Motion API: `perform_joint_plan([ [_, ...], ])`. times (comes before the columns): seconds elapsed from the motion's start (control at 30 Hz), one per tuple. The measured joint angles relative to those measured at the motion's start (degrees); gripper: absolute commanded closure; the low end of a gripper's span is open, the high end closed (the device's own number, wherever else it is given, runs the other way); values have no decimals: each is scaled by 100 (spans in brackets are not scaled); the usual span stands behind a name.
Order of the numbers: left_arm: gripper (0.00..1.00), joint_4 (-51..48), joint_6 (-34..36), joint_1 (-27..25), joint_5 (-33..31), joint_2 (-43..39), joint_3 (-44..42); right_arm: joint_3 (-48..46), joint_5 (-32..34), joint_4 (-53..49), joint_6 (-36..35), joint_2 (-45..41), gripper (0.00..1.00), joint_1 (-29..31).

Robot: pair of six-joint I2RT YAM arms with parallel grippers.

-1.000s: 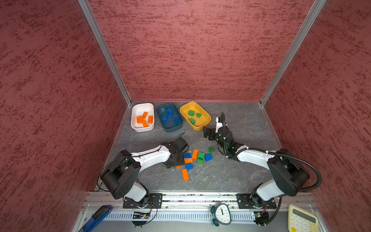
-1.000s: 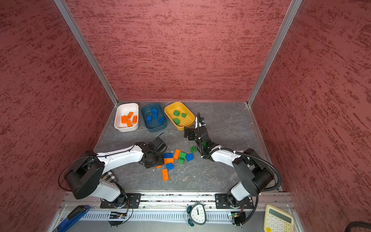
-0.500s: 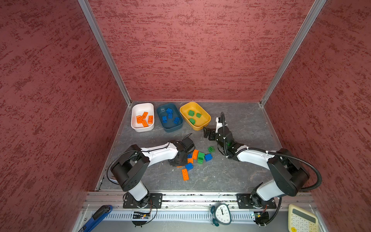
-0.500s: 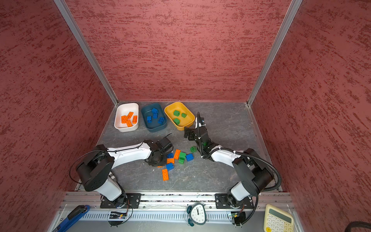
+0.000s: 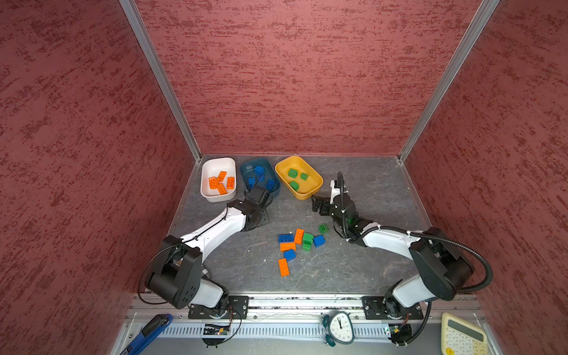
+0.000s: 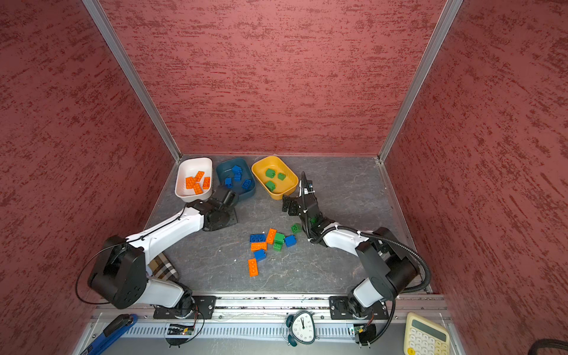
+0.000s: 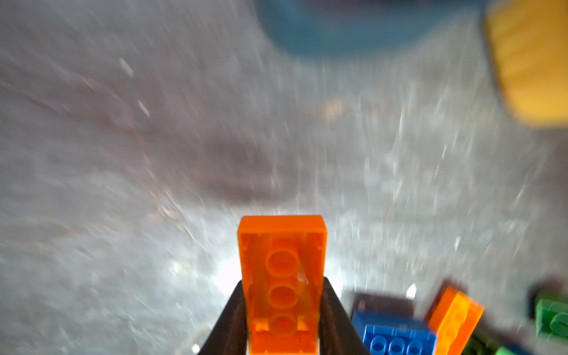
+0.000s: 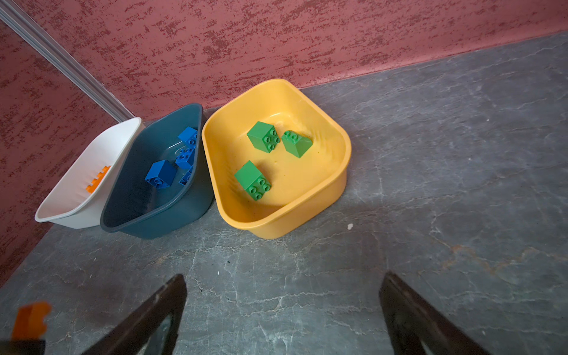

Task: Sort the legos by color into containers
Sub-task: 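Carry orange brick into white bin and open left gripper while right gripper moves toward pile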

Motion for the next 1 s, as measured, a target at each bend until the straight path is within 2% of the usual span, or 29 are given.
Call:
perform_joint_plan([
  [0.13, 84, 343, 219, 774, -236, -4, 234, 13, -2, 0, 17, 9, 1, 0],
  [0.33, 84, 911, 474, 1659, -433, 197, 684, 142, -4, 0, 15, 85, 1, 0],
  [0.53, 85, 1344, 645, 2452, -328, 942, 1440, 151, -2, -11, 15, 83, 1, 0],
  [0.7, 83, 1432, 706, 2896, -149, 1735, 2131, 149, -4, -103, -7, -2, 1, 0],
  [0.77, 77, 1403, 741, 3018, -48, 2059, 2448, 149, -15, -140, -33, -68, 1, 0],
  [0.9, 48, 1202, 857, 3156, 76, 2638, 3167, 149, -168, -205, -179, -149, 1, 0],
  [1.0, 34, 1189, 951, 3156, 264, 2723, 3300, 149, -535, -304, -452, -151, 1, 0],
])
